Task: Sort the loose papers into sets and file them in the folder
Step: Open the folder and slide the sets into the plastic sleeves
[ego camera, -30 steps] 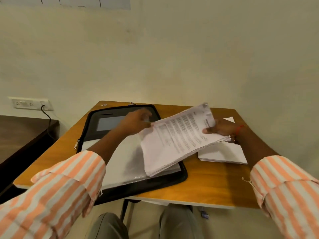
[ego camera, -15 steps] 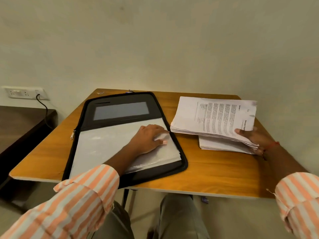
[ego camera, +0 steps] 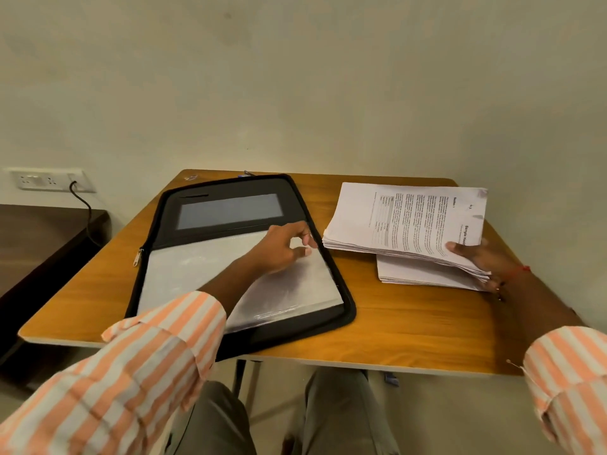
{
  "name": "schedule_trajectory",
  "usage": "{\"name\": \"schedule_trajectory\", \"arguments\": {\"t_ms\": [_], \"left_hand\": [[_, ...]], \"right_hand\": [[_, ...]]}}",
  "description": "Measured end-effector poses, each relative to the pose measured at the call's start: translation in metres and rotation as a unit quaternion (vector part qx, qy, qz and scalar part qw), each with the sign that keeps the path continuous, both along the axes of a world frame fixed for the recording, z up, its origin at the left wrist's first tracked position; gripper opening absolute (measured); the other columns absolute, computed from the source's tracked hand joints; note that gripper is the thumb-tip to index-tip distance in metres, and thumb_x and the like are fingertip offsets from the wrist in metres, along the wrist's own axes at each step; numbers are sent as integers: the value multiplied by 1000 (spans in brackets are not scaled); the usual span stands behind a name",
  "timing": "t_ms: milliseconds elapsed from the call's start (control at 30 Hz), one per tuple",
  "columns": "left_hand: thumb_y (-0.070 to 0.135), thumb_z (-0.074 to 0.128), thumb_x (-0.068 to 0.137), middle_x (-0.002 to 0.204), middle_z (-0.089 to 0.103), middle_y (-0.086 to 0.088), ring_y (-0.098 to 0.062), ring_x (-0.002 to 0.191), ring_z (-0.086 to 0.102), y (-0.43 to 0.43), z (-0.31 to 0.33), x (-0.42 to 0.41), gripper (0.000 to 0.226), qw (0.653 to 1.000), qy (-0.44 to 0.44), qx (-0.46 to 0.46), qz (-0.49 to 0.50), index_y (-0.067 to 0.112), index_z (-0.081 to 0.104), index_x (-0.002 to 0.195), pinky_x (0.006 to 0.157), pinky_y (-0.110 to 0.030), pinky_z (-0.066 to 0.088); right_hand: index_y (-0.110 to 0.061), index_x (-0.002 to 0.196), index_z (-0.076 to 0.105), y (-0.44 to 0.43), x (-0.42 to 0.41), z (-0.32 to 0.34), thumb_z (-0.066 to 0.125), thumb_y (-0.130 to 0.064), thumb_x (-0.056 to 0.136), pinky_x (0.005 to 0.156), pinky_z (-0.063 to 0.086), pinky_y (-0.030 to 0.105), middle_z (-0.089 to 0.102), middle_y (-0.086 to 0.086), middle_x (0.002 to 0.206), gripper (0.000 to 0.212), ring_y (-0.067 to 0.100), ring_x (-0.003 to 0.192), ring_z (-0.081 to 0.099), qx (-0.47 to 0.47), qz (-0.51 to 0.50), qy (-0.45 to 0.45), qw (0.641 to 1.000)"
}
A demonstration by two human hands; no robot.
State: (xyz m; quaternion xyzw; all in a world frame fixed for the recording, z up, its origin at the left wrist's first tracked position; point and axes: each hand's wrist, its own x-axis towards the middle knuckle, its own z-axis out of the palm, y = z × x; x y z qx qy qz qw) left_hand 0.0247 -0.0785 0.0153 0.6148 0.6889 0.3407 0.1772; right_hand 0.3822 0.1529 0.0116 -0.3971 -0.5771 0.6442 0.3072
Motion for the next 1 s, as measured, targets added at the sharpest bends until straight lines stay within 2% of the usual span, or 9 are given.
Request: {"name": "schedule_trajectory", "arguments": {"t_ms": [100,233,333,433,567,667,767,933,1000], "left_hand": [[12,69,91,102,70,11,-8,105,59,6,11,0,21,995,84,-38,-37,27,64,105,114,-50,27],[18,67,93,123,63,10,-13,118,47,10,15,6,29,967,222,-99,-77,36,69,116,105,-41,27],[20,68,93,125,61,8,-14,121,46,11,10,6,21,969,218,-97,-67,34,69,109,106,-41,28],[17,69,93,126,59,10,-15,123,46,12,12,5,20,969,227,-85,-49,35,66,97,106,-40,29],[12,63,97,118,62,9,-13,115,48,12,18,5,21,975,210,-60,-44,32,64,101,105,-39,29],[11,61,97,108,62,11,-13,108,48,12,23,5,21,973,224,-37,-50,31,61,98,103,-39,31],[11,60,97,101,57,15,-11,101,46,13,27,4,22,968,244,-21,-61,32,61,98,95,-37,34],[14,50,102,100,44,11,-11,100,36,15,28,1,25,954,285,-63,-73,28,71,105,89,-33,25],[18,47,104,102,43,7,-14,103,37,16,30,2,27,953,286,-81,-64,22,72,113,90,-32,23]], "right_hand": [[-1,138,53,0,-4,0,60,7,92,62,58,19,61,13,131,47,11,91,71,-14,-3,-1,1000],[0,136,56,4,-3,-3,71,0,80,66,61,26,61,18,135,58,22,104,69,-5,-17,-12,1000],[-1,136,56,5,-2,-4,72,0,83,65,61,26,63,16,132,55,22,101,70,-1,-19,-11,1000],[-3,135,58,7,-1,-5,87,-15,68,70,62,29,64,15,132,73,27,107,69,4,-18,-14,1000],[-5,130,59,1,-1,3,71,0,83,77,60,33,61,16,135,49,26,108,68,5,-18,-5,1000],[-11,114,61,-13,-3,17,61,9,91,67,58,23,61,12,127,30,13,90,69,29,-33,-1,999],[-5,131,54,-16,-7,21,58,11,92,57,54,13,58,9,122,42,-2,70,70,44,-52,12,998],[-6,130,55,-16,-10,26,61,9,91,64,57,14,59,9,125,42,10,91,65,59,-34,8,998],[-6,127,59,-12,-11,23,67,5,85,80,59,25,61,10,130,44,18,101,67,60,-15,10,998]]}}
